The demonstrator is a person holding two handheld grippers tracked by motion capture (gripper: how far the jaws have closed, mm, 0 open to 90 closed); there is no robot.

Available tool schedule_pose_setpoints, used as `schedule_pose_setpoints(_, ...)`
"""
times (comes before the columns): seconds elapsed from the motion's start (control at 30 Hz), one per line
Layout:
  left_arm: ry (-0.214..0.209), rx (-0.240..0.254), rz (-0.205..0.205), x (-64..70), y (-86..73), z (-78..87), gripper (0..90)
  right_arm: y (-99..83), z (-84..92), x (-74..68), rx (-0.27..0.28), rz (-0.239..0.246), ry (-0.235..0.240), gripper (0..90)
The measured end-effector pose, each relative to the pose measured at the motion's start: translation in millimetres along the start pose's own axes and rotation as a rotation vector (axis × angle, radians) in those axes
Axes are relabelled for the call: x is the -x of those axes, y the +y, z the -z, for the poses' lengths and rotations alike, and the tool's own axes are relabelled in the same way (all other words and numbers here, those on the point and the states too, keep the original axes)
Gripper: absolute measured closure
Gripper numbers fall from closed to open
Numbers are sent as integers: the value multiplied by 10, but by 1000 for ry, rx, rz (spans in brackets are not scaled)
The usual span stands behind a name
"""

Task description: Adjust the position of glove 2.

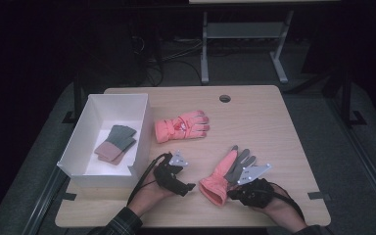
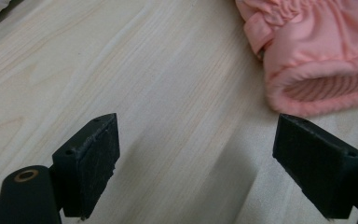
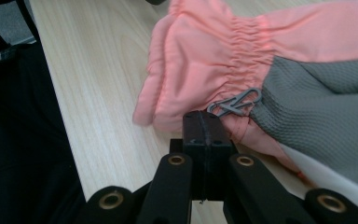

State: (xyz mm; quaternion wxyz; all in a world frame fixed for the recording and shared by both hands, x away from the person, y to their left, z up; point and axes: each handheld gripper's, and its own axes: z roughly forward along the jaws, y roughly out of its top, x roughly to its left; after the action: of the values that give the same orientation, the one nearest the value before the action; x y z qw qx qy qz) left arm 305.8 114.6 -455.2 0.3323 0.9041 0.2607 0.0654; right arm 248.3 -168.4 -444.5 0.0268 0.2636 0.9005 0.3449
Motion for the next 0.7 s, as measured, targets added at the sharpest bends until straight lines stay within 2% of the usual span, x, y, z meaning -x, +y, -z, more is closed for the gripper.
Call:
schedule_pose_setpoints(0.07,-1,2,2,-1,3,1,142,21,-31,-9,-4,14,8,900)
schedule_pose_setpoints(0.17,-2,1,0,-1,6,3,142,-2,10,7,5,2,5,896)
schedule_pose_setpoints(0.33,-6,-13,-12,-25,1,11,140,-119,138,110,39,-68,-35,621)
schedule_pose_setpoints(0.47,-18,-18,-8,-44,11,22,140,-246,264,202,64,-121,-98,436)
schedule_pose_setpoints(0.57,-28,-19,-3,-45,40,17,141,-319,330,275,86,-160,-139,328)
schedule_pose_setpoints(0.63,-45,-19,11,-58,82,16,146,-355,364,320,94,-167,-174,282)
schedule_pose_setpoints(0.7,-39,-22,3,-72,116,25,192,-376,379,356,103,-180,-189,248)
